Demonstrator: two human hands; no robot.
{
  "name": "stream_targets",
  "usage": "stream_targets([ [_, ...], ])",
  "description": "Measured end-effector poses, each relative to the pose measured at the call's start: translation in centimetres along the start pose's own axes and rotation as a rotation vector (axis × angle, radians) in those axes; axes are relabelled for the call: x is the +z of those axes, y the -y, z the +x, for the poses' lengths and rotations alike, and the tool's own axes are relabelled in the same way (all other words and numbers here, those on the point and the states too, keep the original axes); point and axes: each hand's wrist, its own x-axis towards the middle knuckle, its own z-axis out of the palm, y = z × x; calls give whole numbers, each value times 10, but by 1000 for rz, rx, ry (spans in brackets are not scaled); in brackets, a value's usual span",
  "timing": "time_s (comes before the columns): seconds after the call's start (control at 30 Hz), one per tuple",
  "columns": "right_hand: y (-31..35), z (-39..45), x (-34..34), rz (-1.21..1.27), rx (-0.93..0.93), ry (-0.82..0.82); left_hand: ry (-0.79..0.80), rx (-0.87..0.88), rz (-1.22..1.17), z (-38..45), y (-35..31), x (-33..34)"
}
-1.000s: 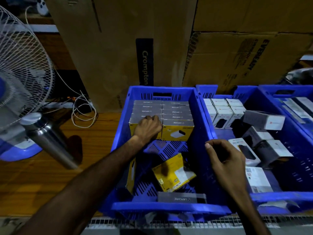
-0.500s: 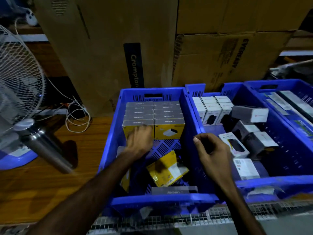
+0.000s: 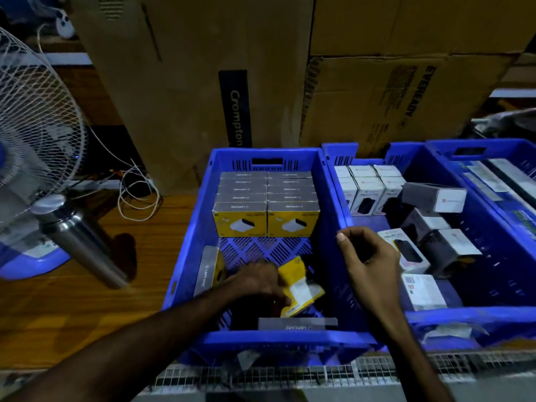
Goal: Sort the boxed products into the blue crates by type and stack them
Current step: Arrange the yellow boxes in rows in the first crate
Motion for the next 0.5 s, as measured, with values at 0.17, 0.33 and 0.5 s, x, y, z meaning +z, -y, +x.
stream_targets([
  [0.17,-2,0,1,-29,-23,-9,-44,4,-180,9,1,3],
  [0.33,-3,1,1,-32,-45,4,-134,43,-360,14,9,-16],
  [0.5,-5,0,1,-68,-70,19,-365,176,-380,10,32,-42],
])
